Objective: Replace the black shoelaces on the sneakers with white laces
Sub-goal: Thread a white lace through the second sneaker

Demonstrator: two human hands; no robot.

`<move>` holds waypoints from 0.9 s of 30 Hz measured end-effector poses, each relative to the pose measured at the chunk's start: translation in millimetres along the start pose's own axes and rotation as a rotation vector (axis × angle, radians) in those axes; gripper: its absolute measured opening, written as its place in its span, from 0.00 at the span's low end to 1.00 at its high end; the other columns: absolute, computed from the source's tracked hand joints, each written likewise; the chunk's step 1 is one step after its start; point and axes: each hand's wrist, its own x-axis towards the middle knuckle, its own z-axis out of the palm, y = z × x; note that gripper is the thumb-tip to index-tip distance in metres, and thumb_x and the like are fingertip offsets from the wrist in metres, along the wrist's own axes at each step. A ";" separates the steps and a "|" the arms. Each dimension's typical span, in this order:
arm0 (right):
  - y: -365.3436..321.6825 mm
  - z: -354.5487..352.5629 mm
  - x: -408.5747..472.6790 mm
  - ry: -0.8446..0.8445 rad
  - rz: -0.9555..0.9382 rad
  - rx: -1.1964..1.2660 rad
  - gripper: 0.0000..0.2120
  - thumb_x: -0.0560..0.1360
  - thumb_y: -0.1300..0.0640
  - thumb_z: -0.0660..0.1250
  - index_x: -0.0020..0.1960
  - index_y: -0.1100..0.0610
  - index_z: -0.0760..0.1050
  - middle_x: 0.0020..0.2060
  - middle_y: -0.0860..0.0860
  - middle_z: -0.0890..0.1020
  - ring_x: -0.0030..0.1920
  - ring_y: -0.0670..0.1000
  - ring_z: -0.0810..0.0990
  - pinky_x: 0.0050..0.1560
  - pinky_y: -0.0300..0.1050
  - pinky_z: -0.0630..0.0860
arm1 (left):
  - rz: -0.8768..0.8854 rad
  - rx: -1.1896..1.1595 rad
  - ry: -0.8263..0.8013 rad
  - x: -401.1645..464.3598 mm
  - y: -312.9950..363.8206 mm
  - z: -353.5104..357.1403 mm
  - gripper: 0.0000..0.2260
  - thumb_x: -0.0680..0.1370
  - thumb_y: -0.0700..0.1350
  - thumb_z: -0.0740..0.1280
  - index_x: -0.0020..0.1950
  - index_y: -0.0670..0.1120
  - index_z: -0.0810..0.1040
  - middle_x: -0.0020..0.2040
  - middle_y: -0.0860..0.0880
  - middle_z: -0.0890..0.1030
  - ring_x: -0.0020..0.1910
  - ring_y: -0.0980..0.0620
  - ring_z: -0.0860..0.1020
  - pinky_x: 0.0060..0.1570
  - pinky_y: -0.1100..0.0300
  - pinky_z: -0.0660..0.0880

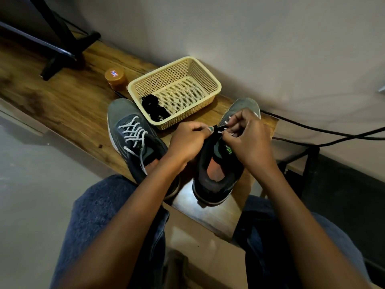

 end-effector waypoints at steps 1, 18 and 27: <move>-0.2 0.2 -0.7 0.010 -0.002 0.012 0.08 0.70 0.66 0.70 0.45 0.57 0.74 0.36 0.50 0.79 0.38 0.49 0.79 0.42 0.53 0.78 | 0.005 0.007 0.001 -0.4 0.0 0.1 0.06 0.78 0.44 0.67 0.49 0.43 0.83 0.45 0.45 0.84 0.49 0.46 0.82 0.53 0.52 0.77; 0.0 8.8 -4.9 0.072 -0.048 -0.044 0.14 0.71 0.67 0.67 0.37 0.53 0.65 0.34 0.53 0.75 0.36 0.50 0.74 0.37 0.47 0.72 | 0.217 0.183 0.003 0.7 -6.4 -3.3 0.17 0.78 0.52 0.61 0.44 0.39 0.79 0.40 0.37 0.80 0.44 0.38 0.79 0.47 0.39 0.77; -1.0 9.1 -8.5 0.085 -0.014 0.020 0.23 0.71 0.67 0.70 0.34 0.51 0.58 0.29 0.47 0.75 0.38 0.49 0.80 0.41 0.50 0.76 | 0.223 0.119 -0.034 9.2 -15.9 -3.6 0.08 0.78 0.46 0.64 0.46 0.45 0.82 0.45 0.45 0.83 0.48 0.44 0.81 0.54 0.45 0.76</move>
